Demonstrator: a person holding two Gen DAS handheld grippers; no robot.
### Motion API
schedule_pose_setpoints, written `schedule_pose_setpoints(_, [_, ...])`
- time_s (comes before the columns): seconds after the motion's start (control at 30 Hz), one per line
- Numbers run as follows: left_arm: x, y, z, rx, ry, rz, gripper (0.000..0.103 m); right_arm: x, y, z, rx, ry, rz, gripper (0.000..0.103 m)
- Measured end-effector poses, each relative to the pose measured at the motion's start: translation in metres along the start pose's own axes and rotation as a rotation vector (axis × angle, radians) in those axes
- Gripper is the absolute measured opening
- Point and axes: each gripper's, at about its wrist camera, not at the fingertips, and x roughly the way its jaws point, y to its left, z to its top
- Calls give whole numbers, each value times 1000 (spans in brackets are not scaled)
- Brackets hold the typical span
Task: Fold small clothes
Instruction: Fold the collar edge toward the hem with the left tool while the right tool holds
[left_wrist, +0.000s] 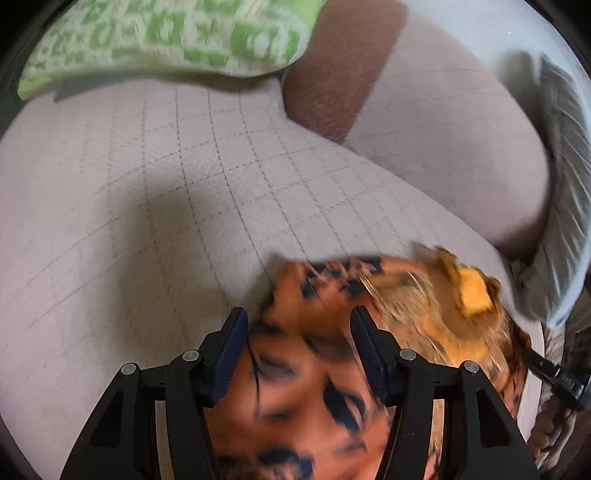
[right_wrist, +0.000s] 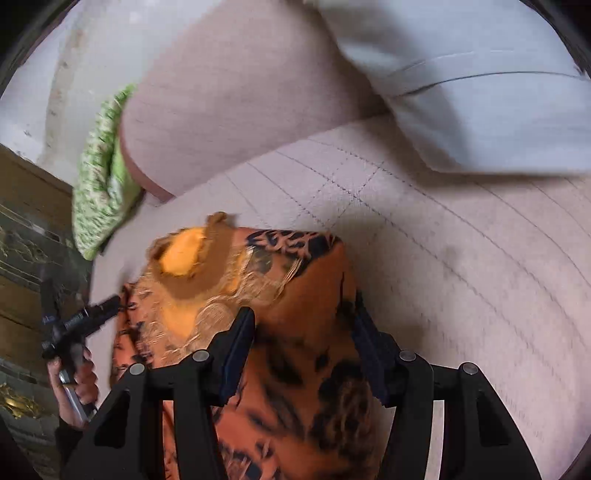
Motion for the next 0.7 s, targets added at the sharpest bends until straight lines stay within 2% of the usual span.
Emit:
schedule_pose_setpoints(0.1, [30,4,12,-15,51,19,55,14,-3,13,-5,9,-49,54])
schedule_pose_setpoints(0.13, [33,2,13,-4,34,29,52,18,-5,16,3,14,-50,53])
schedule_pose_setpoints(0.17, [33,-1,15,18,14,50,27,23,-7,17,8,25,-49,52])
schedule_pose_setpoints(0.2, [38,-3,17,34,18,55,16,28,-7,19,0,30,-54,49])
schedule_pose_setpoints(0.27, [45,-1,19,17,34,40,10,29,-2,19,-37,25,-78,33])
schedule_pose_setpoints(0.3, [46,0,21,21,29,41,9,27,-2,20,-34,30,-74,12])
schedule_pose_setpoints(0.33, [45,1,22,17,27,37,8,25,-4,19,-24,35,-66,10])
schedule_pose_setpoints(0.4, [35,4,23,6,-17,13,8,12,-5,18,-29,-1,-75,9])
schedule_pose_setpoints(0.53, [-13,2,19,31,-148,-38,7,-28,4,11,-59,-93,-52,8])
schedule_pose_setpoints(0.7, [-86,-1,-13,62,-294,-91,7,-102,29,-24,-133,-231,-51,8])
